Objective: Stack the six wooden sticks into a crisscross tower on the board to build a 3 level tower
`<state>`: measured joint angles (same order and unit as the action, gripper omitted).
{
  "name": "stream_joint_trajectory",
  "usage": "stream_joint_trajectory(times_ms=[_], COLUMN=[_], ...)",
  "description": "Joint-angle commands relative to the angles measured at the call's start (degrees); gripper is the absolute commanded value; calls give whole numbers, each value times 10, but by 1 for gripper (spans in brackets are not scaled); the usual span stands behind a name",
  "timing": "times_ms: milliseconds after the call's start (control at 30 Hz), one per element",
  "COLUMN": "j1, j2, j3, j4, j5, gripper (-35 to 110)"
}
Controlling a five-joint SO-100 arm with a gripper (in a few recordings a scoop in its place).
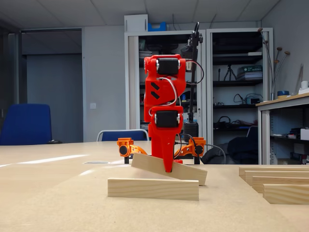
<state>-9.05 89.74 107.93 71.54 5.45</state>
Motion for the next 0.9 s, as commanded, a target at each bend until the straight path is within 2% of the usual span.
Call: stream_joint_trajectory(times_ms=[0,733,867], j1=[6,22,14], j2=[5,11,14], j3=[-4,53,59], j4=[-1,-20,-19], j5=[-4,4,5], gripper=[0,0,8])
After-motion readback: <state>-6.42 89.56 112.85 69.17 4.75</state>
